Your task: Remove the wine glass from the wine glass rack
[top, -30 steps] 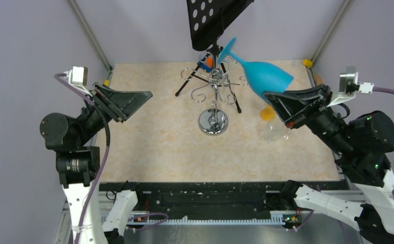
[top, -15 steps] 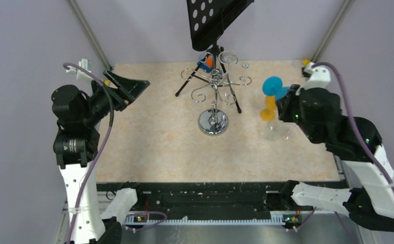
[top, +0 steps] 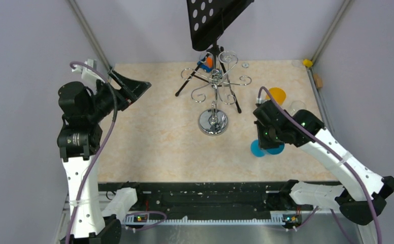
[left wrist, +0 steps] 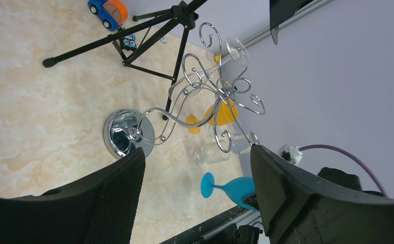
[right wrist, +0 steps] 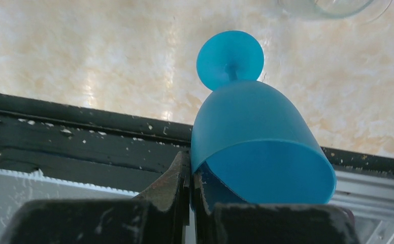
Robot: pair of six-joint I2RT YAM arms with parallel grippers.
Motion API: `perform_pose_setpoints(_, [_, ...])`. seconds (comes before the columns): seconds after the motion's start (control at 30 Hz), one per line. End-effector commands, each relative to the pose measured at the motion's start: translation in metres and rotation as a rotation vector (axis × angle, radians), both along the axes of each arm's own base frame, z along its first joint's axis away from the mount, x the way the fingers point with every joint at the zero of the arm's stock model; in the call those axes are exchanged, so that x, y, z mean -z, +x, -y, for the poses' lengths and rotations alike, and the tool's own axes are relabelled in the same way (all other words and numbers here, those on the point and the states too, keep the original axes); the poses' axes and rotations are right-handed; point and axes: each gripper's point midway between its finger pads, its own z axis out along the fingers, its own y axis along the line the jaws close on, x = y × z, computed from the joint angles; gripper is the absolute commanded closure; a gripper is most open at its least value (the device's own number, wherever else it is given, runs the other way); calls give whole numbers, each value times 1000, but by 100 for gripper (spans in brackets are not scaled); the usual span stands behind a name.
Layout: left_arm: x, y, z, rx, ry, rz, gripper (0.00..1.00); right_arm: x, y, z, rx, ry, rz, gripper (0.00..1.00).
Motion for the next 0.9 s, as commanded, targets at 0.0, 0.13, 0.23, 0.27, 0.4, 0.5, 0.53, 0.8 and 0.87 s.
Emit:
perform_pose_setpoints(0.0, [2, 1, -2, -5, 23, 20, 21, 26, -10, -1, -25, 30, -101, 100])
perform_pose_setpoints(0.13, [5, 0, -1, -1, 18, 12, 21, 50, -10, 17, 15, -64, -158, 100])
perform_pose_setpoints(0.23, [6, 0, -1, 0, 17, 8, 21, 61, -4, 33, 59, -108, -160, 100])
perform_pose_setpoints(0.27, [7, 0, 0, 2, 17, 6, 21, 63, -1, 36, 69, -116, -154, 100])
perform_pose_setpoints(0.4, [9, -1, 0, 2, 17, 3, 21, 72, 9, 46, 95, -135, -155, 100])
perform_pose_setpoints(0.5, [11, -1, 0, 2, 14, -1, 21, 79, 17, 56, 121, -161, -158, 100])
perform_pose_setpoints(0.53, [11, -1, 0, 4, 13, -2, 21, 81, 19, 57, 125, -159, -157, 100])
perform_pose_setpoints(0.8, [10, -1, 0, 7, 14, 0, 21, 75, 32, 56, 137, -135, -130, 65])
perform_pose_setpoints(0.87, [9, -1, 0, 6, 17, 2, 21, 65, 37, 58, 150, -140, -100, 58])
